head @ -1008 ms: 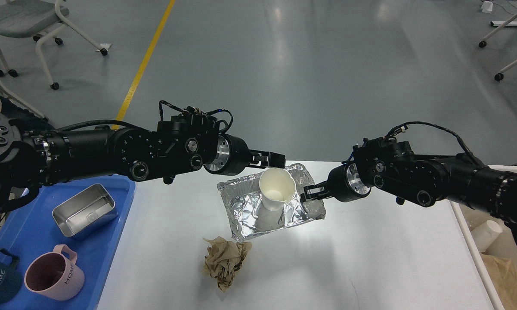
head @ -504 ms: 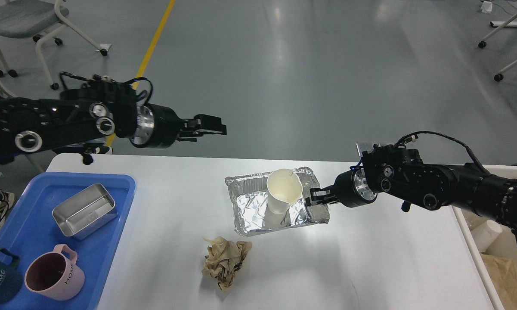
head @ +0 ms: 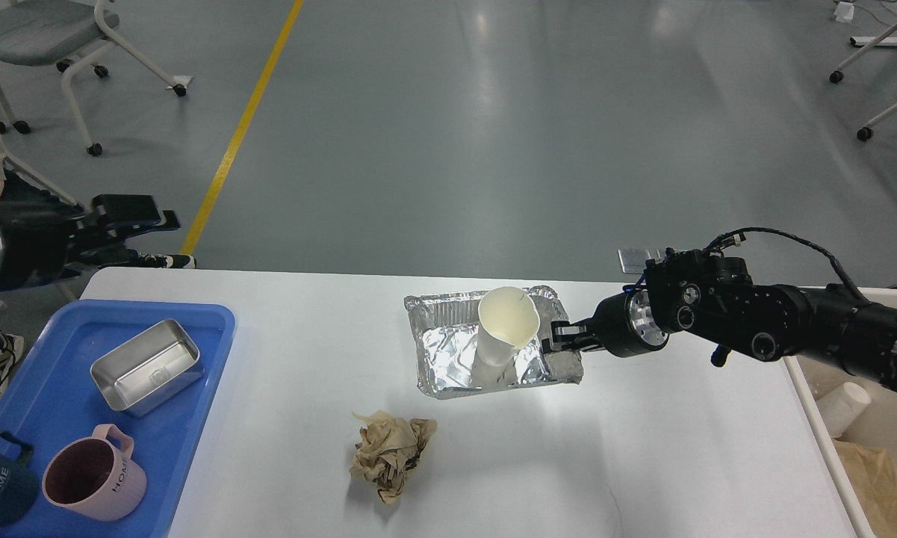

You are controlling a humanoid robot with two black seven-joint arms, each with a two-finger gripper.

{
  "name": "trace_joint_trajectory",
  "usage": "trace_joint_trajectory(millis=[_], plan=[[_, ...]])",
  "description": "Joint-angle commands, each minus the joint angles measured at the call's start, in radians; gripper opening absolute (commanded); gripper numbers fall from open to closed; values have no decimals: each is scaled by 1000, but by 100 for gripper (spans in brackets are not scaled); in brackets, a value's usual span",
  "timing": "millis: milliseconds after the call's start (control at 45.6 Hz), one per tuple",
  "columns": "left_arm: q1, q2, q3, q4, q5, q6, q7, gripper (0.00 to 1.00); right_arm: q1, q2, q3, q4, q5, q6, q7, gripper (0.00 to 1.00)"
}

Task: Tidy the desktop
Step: 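Release the cup and withdraw the left gripper, then reach the left gripper to the crumpled brown paper and grasp it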

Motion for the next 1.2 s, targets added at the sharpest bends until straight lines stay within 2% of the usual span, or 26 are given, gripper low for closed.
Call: trace_joint_trajectory(millis=[0, 219, 285, 394, 613, 833, 1183], plan=[[77, 125, -2, -31, 2, 60, -44, 87, 0, -13, 3, 9, 0, -3, 0, 0], [200, 228, -2, -59, -3, 94, -118, 87, 0, -10, 4, 9, 1, -12, 0, 0], [240, 244, -1, -82, -3, 145, -135, 87, 0, -10, 4, 9, 0, -12, 0, 0], [278, 236, -1, -95, -3, 207, -138, 87, 0, -12, 4, 9, 0, -12, 0, 0], [284, 198, -7, -99, -3, 224, -137, 87, 0, -7, 4, 7, 0, -13, 0, 0], [283, 43, -56, -94, -2, 239, -120, 87, 6, -1, 4, 6, 0, -15, 0, 0], [329, -322, -34, -48, 17, 249, -89, 87, 5, -3, 4, 6, 1, -15, 0, 0]])
